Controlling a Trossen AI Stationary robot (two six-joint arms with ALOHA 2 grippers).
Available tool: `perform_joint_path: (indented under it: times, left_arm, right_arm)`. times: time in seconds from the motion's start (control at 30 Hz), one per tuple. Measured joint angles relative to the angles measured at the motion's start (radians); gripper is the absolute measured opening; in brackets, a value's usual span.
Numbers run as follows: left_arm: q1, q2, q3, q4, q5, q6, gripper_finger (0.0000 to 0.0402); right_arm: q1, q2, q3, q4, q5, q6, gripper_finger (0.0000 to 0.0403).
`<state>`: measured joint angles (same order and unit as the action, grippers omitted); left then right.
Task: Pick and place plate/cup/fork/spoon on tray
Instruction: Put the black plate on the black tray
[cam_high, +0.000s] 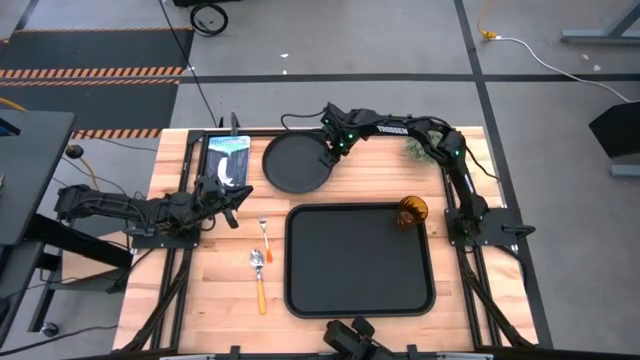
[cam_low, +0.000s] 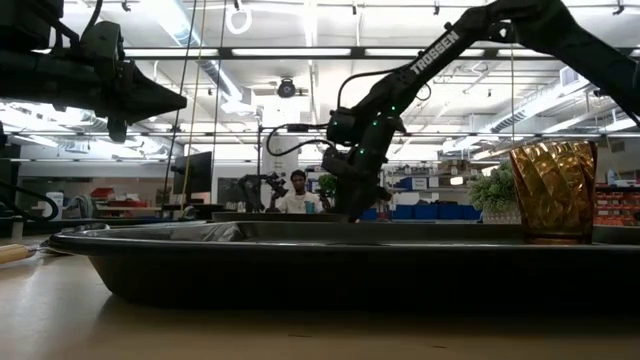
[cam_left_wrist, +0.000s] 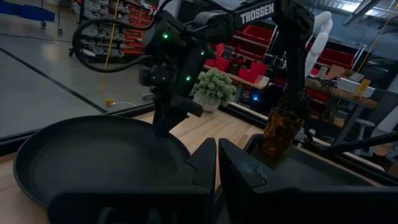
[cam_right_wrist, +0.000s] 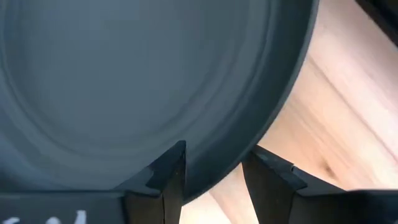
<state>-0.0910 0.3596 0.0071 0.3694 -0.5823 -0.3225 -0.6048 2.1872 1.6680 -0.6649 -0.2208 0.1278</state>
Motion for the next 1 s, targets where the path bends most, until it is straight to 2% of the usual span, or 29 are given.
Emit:
perform_joint_path:
  times: [0.2,0.67,1.0]
  left_arm:
    - [0.000,0.000,0.000,0.000,0.000,0.000,0.0025]
    - [0.000,0.000,0.000,0.000,0.000,0.000,0.0025]
    - [0.000,0.000,0.000,0.000,0.000,0.000,0.0025]
  right_arm:
    - [0.000,0.022,0.000,-0.001,-0.009,-0.002,0.0138]
    - [-0.011,0.020,0.000,0.051,-0.025,0.003,0.0022]
    - [-0.063,0.020,0.000,0.107,-0.058,0.022,0.0015]
